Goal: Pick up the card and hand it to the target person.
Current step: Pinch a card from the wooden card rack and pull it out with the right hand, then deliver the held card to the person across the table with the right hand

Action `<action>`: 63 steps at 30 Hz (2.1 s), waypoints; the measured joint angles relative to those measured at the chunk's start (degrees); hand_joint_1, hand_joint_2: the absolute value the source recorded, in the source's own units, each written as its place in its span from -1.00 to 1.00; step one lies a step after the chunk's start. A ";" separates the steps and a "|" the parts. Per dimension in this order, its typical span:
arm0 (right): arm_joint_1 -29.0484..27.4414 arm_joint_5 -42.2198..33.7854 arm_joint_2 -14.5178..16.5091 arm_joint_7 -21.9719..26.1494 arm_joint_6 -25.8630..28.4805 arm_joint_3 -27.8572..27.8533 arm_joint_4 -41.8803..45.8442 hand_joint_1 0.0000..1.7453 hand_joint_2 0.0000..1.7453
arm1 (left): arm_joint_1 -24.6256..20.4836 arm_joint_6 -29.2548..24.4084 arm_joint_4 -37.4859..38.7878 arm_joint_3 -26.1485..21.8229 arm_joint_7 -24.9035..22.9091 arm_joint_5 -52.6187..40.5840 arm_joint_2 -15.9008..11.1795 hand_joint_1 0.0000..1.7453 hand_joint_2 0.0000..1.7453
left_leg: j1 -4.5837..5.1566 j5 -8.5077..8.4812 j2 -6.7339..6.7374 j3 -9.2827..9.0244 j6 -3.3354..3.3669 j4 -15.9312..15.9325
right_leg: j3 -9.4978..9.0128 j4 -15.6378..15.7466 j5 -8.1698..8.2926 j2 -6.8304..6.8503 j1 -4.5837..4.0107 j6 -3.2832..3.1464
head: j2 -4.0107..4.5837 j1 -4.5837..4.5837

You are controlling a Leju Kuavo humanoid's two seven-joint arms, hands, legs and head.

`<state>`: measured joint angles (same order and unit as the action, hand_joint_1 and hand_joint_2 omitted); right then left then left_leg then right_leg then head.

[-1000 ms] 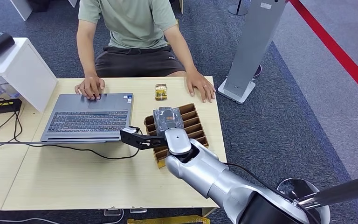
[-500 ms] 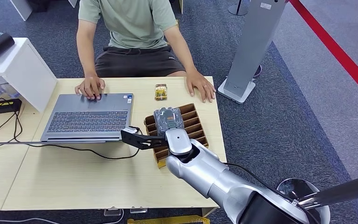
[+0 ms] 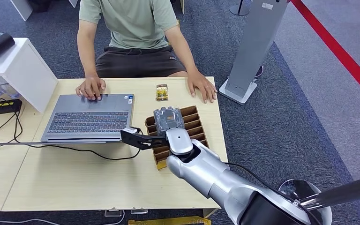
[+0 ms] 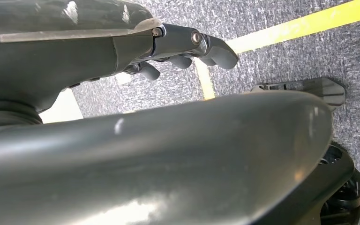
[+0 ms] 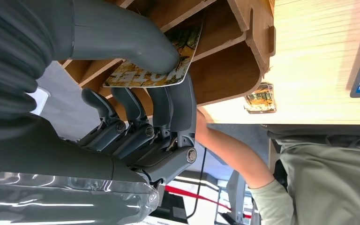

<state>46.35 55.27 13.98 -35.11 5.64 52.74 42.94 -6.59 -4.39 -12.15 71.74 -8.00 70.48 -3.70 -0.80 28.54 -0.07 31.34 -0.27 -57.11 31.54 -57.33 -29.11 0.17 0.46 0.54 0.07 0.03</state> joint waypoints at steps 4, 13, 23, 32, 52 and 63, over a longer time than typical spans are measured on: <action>0.28 -0.14 0.14 0.21 0.09 -0.01 -0.47 0.82 1.00 | 0.00 0.08 0.00 0.44 0.00 -0.30 -0.01 -1.00 -1.00 | 0.00 0.00 0.00 0.00 0.00 0.00 | 0.00 0.00 0.00 0.00 0.00 0.00 | 0.00 0.02; 0.49 0.10 0.27 1.02 0.99 0.00 -1.01 0.82 1.00 | 0.00 -0.10 0.00 0.89 0.02 0.34 0.01 -1.00 -1.00 | 0.00 0.00 0.00 0.01 0.00 0.00 | 0.01 0.00 0.00 0.00 0.00 0.00 | 0.00 -0.01; 3.33 1.06 0.29 1.54 0.70 0.00 1.18 0.82 1.00 | 0.00 -0.27 0.00 0.91 0.02 0.84 0.01 -1.00 -1.00 | 0.00 -0.01 0.00 0.01 0.00 0.00 | 0.01 -0.01 0.01 -0.01 0.00 -0.01 | 0.00 0.01; 9.99 1.02 0.60 3.84 -0.17 0.02 1.81 0.82 1.00 | -0.07 -0.26 0.00 1.23 0.23 1.05 0.03 -1.00 -1.00 | 0.00 -0.02 0.00 0.00 -0.01 0.00 | 0.01 -0.02 0.01 -0.01 0.00 -0.01 | 0.00 0.02; 12.68 -0.21 2.72 9.94 7.32 0.36 -10.34 0.82 1.00 | -1.27 -0.29 0.00 2.07 0.33 1.26 0.37 -1.00 -1.00 | 0.00 -0.02 0.00 0.02 -0.01 -0.01 | 0.02 -0.01 0.01 0.00 0.00 -0.01 | 0.00 -0.02; 12.68 0.70 3.12 9.71 8.30 0.54 -14.46 0.82 1.00 | -1.51 -0.40 0.00 2.49 0.28 1.57 0.57 -1.00 -1.00 | 0.00 -0.02 0.01 0.00 -0.01 -0.01 | 0.02 -0.01 0.01 -0.02 0.00 -0.01 | 0.00 0.03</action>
<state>59.04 55.98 17.10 -25.40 13.94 53.28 28.48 -8.10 -4.79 -12.15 74.23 -7.72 72.05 -3.13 -0.80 28.52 -0.06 31.34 -0.28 -57.12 31.56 -57.34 -29.09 0.16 0.46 0.53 0.07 0.07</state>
